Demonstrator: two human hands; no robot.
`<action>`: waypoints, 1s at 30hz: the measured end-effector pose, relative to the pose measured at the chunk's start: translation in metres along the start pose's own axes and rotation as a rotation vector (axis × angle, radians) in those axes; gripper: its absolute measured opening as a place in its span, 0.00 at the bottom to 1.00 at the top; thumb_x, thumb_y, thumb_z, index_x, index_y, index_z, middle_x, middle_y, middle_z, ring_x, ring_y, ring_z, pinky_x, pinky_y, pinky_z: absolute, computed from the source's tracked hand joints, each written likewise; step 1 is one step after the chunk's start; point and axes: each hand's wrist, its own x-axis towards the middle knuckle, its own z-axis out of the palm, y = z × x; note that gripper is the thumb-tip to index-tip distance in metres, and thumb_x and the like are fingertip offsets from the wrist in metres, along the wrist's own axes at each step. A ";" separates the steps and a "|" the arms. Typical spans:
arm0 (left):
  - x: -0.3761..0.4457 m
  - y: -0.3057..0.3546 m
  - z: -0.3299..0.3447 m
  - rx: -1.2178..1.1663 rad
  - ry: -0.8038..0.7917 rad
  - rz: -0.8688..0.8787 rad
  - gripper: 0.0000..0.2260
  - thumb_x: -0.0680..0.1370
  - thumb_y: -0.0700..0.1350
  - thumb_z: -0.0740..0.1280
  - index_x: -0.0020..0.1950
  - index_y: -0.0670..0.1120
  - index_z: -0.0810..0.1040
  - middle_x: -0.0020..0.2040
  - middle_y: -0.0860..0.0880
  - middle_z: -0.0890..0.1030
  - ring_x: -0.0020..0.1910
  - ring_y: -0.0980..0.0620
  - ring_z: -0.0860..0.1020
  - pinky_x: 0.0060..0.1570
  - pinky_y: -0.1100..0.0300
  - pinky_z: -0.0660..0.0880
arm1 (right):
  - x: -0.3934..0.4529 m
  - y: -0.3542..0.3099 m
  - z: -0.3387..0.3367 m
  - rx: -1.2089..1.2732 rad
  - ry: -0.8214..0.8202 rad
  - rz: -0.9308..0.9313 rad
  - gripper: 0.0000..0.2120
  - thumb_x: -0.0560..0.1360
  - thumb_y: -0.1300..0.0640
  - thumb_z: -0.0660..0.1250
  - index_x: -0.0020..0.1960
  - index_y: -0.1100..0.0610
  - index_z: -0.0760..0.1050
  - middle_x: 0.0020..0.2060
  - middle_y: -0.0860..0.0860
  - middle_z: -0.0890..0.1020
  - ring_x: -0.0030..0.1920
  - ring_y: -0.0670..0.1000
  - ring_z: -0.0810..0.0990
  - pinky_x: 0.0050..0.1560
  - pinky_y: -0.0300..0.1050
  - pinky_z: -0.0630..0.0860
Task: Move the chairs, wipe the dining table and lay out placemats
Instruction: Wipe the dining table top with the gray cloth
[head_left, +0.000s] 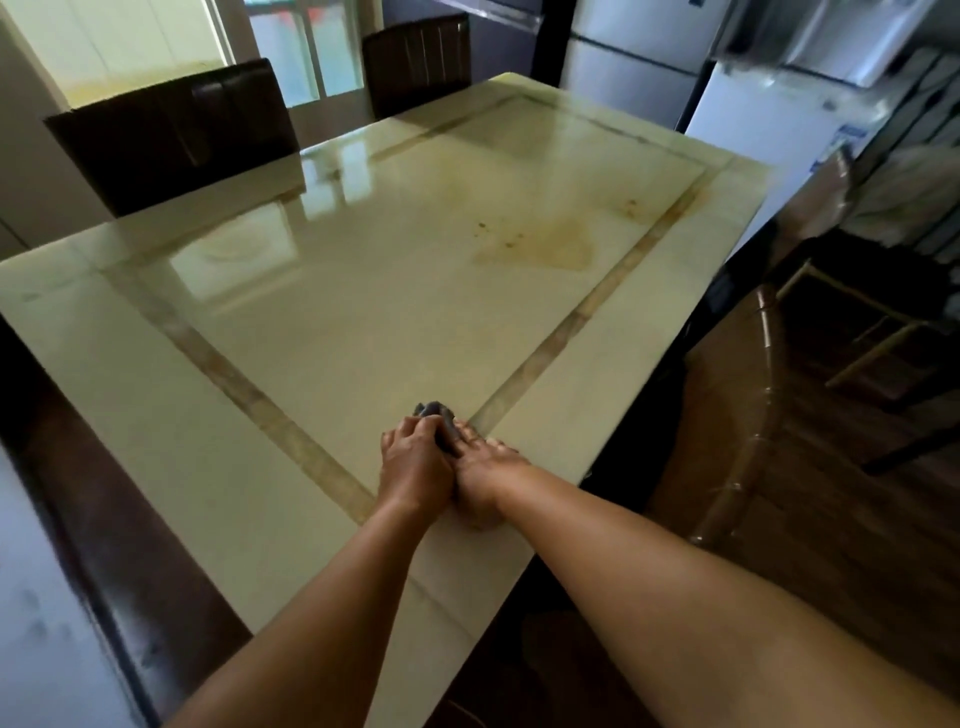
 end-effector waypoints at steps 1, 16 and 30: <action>0.002 0.004 0.002 -0.005 -0.013 0.003 0.19 0.77 0.38 0.55 0.67 0.48 0.70 0.69 0.46 0.69 0.66 0.45 0.63 0.68 0.56 0.59 | 0.001 0.007 -0.003 -0.007 -0.002 -0.002 0.41 0.76 0.57 0.61 0.75 0.55 0.33 0.75 0.54 0.34 0.75 0.53 0.36 0.74 0.56 0.46; 0.098 0.139 0.080 -0.096 -0.070 -0.131 0.26 0.74 0.42 0.64 0.71 0.48 0.63 0.73 0.44 0.62 0.69 0.43 0.60 0.69 0.57 0.57 | 0.039 0.183 -0.092 -0.275 -0.131 -0.092 0.40 0.76 0.53 0.64 0.77 0.50 0.40 0.76 0.51 0.38 0.76 0.54 0.37 0.72 0.63 0.41; 0.199 0.250 0.157 0.052 0.018 -0.298 0.38 0.73 0.47 0.68 0.76 0.50 0.48 0.77 0.49 0.50 0.74 0.46 0.49 0.73 0.58 0.47 | 0.098 0.330 -0.148 -0.431 -0.141 -0.285 0.44 0.75 0.53 0.67 0.76 0.52 0.38 0.76 0.51 0.37 0.76 0.56 0.37 0.71 0.66 0.42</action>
